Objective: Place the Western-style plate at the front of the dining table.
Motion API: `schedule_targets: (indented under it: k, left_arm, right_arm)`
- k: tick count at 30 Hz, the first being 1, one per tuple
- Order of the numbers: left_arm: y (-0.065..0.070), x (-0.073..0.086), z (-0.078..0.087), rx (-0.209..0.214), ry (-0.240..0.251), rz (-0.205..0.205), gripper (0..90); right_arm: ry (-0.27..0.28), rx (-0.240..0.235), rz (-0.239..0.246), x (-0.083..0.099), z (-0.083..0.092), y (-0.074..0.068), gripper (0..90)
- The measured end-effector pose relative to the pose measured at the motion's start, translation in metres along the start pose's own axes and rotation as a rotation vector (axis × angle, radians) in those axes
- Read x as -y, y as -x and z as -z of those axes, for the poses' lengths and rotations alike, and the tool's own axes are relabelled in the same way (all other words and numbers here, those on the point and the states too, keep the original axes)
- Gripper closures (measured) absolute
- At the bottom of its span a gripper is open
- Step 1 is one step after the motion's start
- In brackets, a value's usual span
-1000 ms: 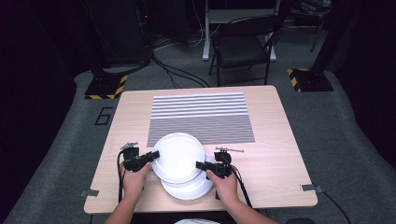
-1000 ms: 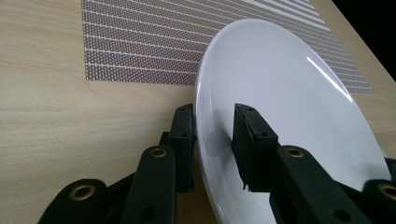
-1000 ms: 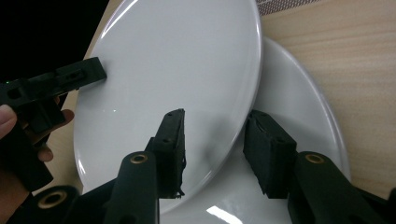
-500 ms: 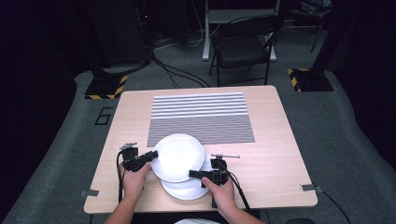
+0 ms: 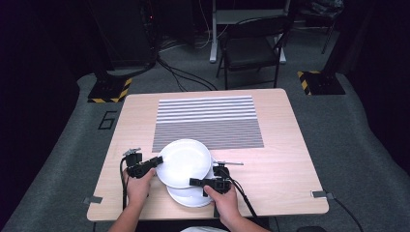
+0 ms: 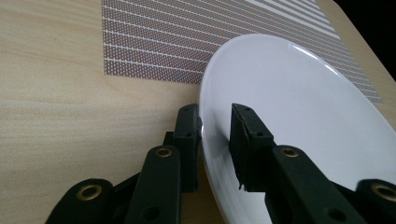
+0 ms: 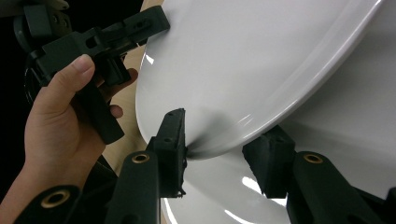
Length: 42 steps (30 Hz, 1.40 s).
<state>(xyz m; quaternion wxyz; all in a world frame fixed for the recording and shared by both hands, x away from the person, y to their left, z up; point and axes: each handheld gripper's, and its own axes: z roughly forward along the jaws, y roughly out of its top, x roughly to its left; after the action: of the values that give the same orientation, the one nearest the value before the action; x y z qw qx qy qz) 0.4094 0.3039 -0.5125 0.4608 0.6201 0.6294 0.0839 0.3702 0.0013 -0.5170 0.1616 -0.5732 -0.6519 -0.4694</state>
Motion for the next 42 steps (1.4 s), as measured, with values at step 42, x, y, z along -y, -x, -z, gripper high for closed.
schedule_targets:
  k: [42]
  left_arm:
    - [-0.013,0.005,0.001,0.128,-0.019,0.035,68.8]
  right_arm:
    - [0.09,0.111,0.035,-0.026,-0.005,0.011,62.9]
